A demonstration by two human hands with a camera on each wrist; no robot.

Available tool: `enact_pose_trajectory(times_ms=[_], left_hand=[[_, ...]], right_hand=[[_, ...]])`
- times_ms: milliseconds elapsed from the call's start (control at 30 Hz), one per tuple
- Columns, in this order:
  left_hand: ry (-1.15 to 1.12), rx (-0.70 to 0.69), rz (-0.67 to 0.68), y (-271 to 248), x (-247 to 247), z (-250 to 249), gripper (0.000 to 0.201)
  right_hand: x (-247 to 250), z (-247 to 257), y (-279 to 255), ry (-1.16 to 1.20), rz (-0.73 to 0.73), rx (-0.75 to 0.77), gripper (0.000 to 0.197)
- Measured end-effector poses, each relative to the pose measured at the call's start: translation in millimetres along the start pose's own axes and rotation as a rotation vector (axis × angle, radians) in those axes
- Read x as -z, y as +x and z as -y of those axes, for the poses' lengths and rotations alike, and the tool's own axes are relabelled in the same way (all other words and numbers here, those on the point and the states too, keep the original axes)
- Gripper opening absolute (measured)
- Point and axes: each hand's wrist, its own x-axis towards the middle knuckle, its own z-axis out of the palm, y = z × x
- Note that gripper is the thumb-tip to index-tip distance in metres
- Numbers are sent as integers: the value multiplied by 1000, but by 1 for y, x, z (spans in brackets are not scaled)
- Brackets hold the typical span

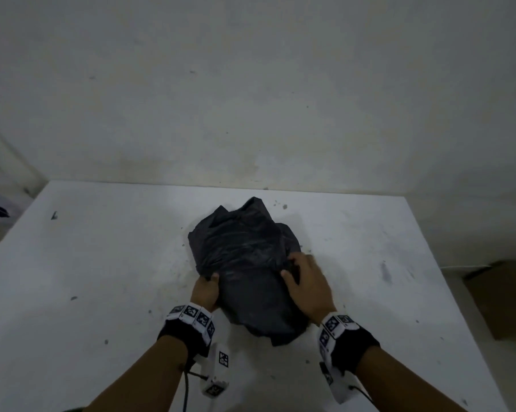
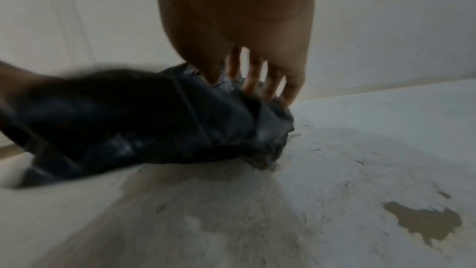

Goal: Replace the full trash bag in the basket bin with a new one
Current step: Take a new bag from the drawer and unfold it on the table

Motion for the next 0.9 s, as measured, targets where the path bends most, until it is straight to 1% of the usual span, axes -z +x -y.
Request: enact_pose_trajectory(times_ms=[33, 67, 100, 133, 167, 200, 233, 267, 300, 367, 433, 467, 500, 533, 567, 600, 633, 667, 733, 767, 800, 833, 867, 900], left_hand=[[31, -15, -21, -8, -1, -6, 49], [80, -40, -51, -15, -2, -11, 54], [135, -71, -92, -18, -4, -12, 58], [201, -100, -162, -23, -7, -13, 63], [293, -134, -256, -29, -9, -14, 65], [401, -176, -357, -37, -13, -17, 65], [508, -228, -441, -45, -16, -22, 61], [600, -289, -479, -55, -21, -27, 55], [691, -362, -473, -61, -25, -28, 52], [904, -486, -410, -71, -34, -29, 60], [1067, -513, -291, -79, -40, -28, 66], [1090, -499, -206, -80, -43, -27, 67], [1051, -479, -95, -80, -46, -26, 71], [935, -451, 36, -81, -47, -26, 78], [751, -403, 156, -81, -48, -28, 85], [567, -373, 227, -79, -47, -28, 89], [453, -366, 251, -75, -44, -30, 88], [426, -377, 254, -73, -40, -34, 81], [514, -433, 220, -64, -30, -37, 50], [522, -458, 192, -60, -25, -39, 34], [486, -465, 171, -58, -21, -39, 24], [415, -447, 154, -57, -17, -41, 22], [319, -416, 146, -57, -14, -43, 22], [212, -384, 144, -57, -10, -45, 24]], right_hand=[[5, -3, 4, 1, -24, -104, 52], [8, -7, 9, 63, 38, -247, 69], [11, -9, 13, 191, 154, -407, 84], [12, -10, 16, 341, 269, -549, 92], [11, -11, 17, 463, 362, -657, 88], [11, -11, 18, 540, 428, -721, 71], [11, -8, 18, 594, 461, -742, 46], [8, -7, 17, 623, 449, -738, 24], [3, -6, 17, 638, 418, -728, 12], [-3, 2, 14, 659, 371, -687, 5], [-7, 15, 10, 747, 335, -653, 7], [-8, 22, 8, 798, 322, -632, 9], [-9, 29, 7, 830, 320, -599, 12], [-8, 36, 6, 843, 330, -550, 16], [-6, 40, 6, 860, 348, -501, 20], [-4, 44, 7, 886, 369, -465, 23], [-1, 47, 8, 916, 390, -438, 24], [2, 49, 9, 943, 406, -426, 24], [6, 49, 11, 957, 401, -412, 21], [3, 46, 12, 900, 336, -398, 17], [0, 43, 13, 794, 249, -371, 14], [-5, 39, 14, 662, 161, -347, 27], [-9, 35, 13, 526, 115, -349, 48], [-10, 33, 11, 420, 109, -387, 67]])
